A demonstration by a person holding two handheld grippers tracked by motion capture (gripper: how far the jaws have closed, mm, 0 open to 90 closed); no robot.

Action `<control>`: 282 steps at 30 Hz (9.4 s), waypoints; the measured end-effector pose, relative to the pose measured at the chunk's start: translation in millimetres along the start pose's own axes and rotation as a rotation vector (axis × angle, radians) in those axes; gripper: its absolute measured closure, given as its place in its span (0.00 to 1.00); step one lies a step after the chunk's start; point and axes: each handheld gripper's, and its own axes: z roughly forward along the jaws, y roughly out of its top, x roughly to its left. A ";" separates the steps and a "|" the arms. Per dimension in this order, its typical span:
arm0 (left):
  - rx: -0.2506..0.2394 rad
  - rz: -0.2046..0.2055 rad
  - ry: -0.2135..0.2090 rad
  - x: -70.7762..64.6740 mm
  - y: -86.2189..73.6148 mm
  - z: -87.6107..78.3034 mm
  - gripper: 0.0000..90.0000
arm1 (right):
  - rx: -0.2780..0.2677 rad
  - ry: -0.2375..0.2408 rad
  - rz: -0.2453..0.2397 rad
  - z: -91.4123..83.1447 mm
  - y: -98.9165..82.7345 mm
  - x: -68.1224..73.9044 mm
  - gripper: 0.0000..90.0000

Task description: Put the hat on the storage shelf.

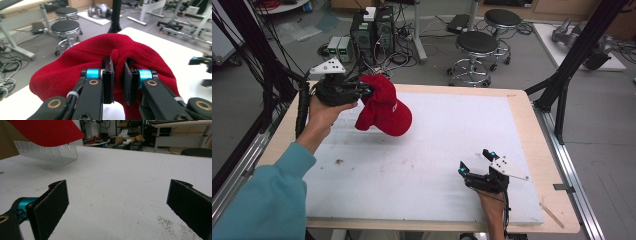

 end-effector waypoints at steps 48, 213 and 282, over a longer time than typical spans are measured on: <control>0.044 0.049 -0.185 -77.5 -36.0 -11.2 0.89 | 0.210 0.540 -0.191 79.0 149.9 86.3 0.04; -0.023 -0.140 -0.217 -102.4 -130.1 -13.1 0.95 | 0.071 0.530 -0.147 80.0 177.2 107.3 0.22; 0.102 0.043 0.294 6.7 -115.2 23.6 0.95 | -0.046 0.085 -0.023 -22.1 18.4 0.9 0.11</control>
